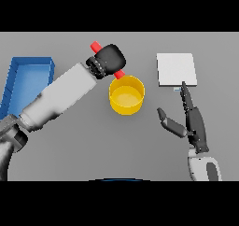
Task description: Pick up the red beaker and tilt it to pour out 1 green nut into yellow bowl. Pick up the yellow bowl and place it on the metallic measuring scale.
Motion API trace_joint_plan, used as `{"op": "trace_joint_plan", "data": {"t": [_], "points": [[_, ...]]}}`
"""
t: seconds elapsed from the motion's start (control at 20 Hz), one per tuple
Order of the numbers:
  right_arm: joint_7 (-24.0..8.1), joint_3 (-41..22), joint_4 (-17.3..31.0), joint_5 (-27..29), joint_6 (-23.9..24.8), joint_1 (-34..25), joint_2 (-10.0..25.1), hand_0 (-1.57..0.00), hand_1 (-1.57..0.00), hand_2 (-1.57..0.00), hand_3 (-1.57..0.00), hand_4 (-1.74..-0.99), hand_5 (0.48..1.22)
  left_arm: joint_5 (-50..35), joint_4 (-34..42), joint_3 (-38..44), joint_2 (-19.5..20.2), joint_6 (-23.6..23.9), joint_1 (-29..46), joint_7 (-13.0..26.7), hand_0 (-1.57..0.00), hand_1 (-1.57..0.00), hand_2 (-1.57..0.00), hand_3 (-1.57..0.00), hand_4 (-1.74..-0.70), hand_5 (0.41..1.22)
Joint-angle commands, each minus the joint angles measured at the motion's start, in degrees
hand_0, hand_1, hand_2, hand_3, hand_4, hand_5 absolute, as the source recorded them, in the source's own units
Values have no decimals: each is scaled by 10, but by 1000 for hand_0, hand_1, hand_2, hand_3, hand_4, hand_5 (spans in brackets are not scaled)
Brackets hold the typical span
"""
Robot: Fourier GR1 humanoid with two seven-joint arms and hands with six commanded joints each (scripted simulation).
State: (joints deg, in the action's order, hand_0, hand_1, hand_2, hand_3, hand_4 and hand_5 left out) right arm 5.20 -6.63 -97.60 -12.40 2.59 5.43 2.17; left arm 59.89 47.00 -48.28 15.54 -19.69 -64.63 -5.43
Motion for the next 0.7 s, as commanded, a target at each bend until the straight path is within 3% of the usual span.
{"op": "trace_joint_plan", "data": {"t": [0.0,0.35,0.65], "points": [[-4,1,3,-1,4,-4,-2,1,1,1,1,-1193,578,13,-3,-12,3,4,-6,-8,-1571,-1571,-1571,-1525,-1733,1220],[0,4,-1,8,1,-8,-3,1,1,1,1,-1135,567,94,-35,-95,-7,18,-50,-42,-1571,-1571,-1571,-1561,-1737,1221],[11,-2,-7,0,1,4,-1,1,1,1,1,-1135,580,149,-48,-147,-9,38,-82,-65,-1571,-1571,-1571,-1568,-1732,1221]]}}
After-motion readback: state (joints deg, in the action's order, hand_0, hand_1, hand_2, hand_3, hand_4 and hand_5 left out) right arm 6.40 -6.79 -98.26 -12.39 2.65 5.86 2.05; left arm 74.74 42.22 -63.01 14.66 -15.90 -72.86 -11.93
